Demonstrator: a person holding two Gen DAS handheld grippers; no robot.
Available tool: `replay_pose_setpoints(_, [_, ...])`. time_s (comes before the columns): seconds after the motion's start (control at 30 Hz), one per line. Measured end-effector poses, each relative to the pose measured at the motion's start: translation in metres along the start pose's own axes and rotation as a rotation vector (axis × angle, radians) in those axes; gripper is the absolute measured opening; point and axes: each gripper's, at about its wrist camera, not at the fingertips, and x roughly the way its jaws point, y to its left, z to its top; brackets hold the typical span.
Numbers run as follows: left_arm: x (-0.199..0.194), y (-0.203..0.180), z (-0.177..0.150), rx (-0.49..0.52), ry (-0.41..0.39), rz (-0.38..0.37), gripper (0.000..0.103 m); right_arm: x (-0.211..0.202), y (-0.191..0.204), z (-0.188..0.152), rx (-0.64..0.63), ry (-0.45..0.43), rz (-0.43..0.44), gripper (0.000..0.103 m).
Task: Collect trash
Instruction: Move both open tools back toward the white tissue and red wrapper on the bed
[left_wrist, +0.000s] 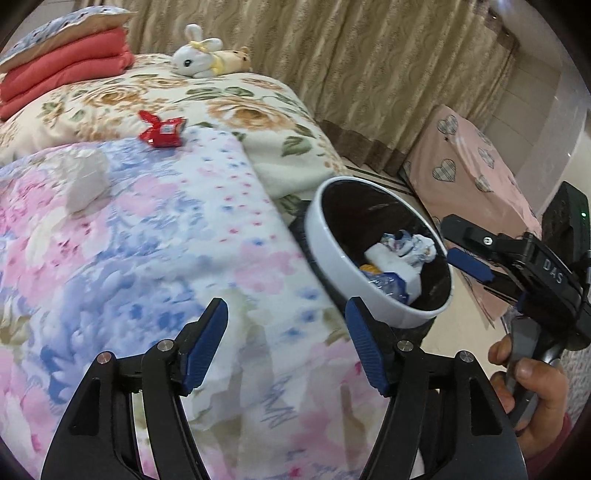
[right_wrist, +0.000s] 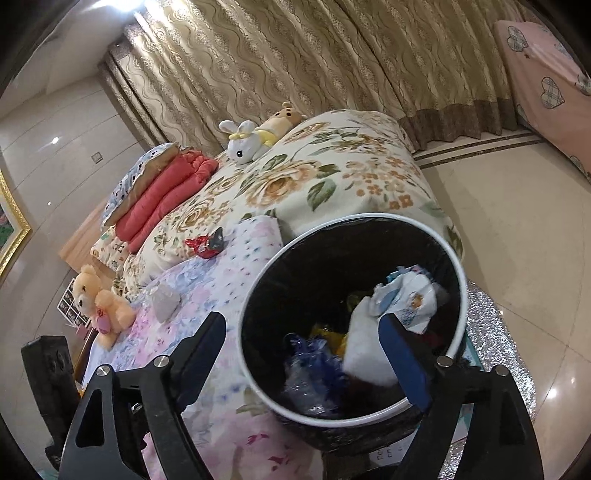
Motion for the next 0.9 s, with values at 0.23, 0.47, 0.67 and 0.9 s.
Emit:
replay_pose_setpoints(0.23, [-0.013,0.024,-0.010,-0.045,-0.012,0.033,0.068,0.002,0.024,-0.009,-0.037,0.012,0.033,0.092])
replay_pose_setpoints(0.47, [-0.026,0.054,-0.016,-0.088,-0.027,0.084,0.069,0.016,0.052,-0.018,-0.069,0.047,0.077,0.093])
replay_pose_setpoints(0.67, [-0.037,0.085,-0.020,-0.146,-0.046,0.126,0.070,0.031,0.078,-0.024,-0.101,0.079,0.107,0.094])
replay_pose_setpoints(0.9, [-0.046,0.115,-0.028,-0.192,-0.051,0.171,0.071,0.045,0.103,-0.032,-0.138,0.105,0.139,0.095])
